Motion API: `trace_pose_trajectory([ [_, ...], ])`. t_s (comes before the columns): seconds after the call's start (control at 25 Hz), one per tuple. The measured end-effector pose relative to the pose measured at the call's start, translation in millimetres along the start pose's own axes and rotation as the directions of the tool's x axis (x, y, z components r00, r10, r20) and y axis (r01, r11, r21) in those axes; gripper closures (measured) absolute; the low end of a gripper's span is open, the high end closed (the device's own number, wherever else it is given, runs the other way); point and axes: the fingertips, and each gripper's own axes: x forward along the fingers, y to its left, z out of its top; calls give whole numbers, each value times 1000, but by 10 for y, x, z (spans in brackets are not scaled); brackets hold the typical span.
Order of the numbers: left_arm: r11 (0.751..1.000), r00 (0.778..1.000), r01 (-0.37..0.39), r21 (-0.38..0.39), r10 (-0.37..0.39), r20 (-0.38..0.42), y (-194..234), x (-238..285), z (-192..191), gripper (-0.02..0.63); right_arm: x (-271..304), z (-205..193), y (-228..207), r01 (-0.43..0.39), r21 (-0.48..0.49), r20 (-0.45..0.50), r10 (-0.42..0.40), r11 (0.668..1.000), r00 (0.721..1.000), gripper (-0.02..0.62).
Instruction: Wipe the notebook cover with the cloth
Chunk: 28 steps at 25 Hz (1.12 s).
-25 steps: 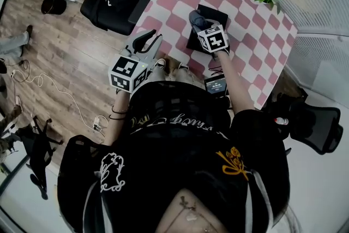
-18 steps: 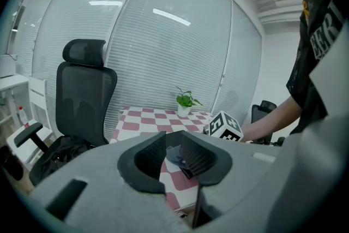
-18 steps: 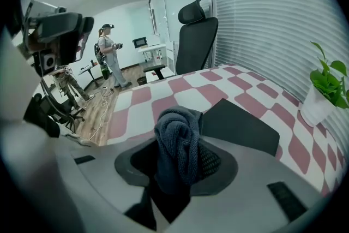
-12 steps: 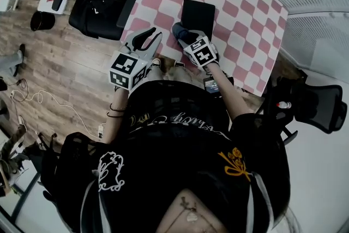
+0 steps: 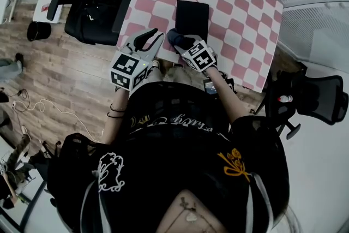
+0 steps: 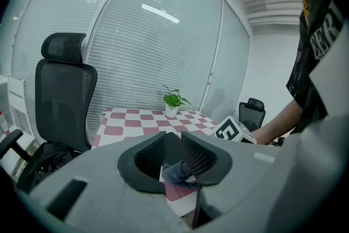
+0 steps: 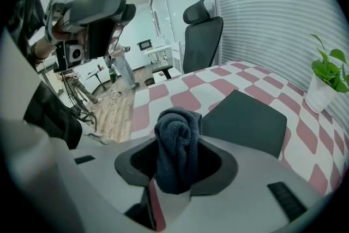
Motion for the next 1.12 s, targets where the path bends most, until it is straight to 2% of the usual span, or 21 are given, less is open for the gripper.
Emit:
trace_pose_trajectory([
  [0.12, 1000, 1000, 3, 2, -3, 3, 3, 9, 30, 523, -132, 107, -185, 24, 15, 33, -24, 1000, 999, 462],
  [0.32, 1000, 1000, 4, 10, -4, 1, -12, 26, 32, 523, -318, 308, -772, 121, 50, 78, -125, 991, 989, 462],
  [0.48, 1000, 1000, 6, 3, -6, 4, -59, 44, 48, 523, -284, 385, -1266, 198, 72, 55, -202, 978, 978, 462],
  [0.64, 1000, 1000, 8, 23, -8, -1, -105, 39, 40, 523, -151, 411, -1604, 242, 93, 11, -244, 966, 970, 462],
  [0.8, 1000, 1000, -7, 18, 7, -2, -100, -4, 32, 523, 13, 348, -1730, 235, 140, -28, -233, 962, 972, 462],
  [0.96, 999, 999, -32, -1, 32, -4, -35, -48, 8, 523, 26, 323, -1755, 221, 223, -6, -226, 949, 974, 462],
  [1.12, 999, 999, -42, -9, 42, -5, 0, -55, -5, 524, 10, 282, -1691, 219, 243, 10, -228, 945, 974, 462],
])
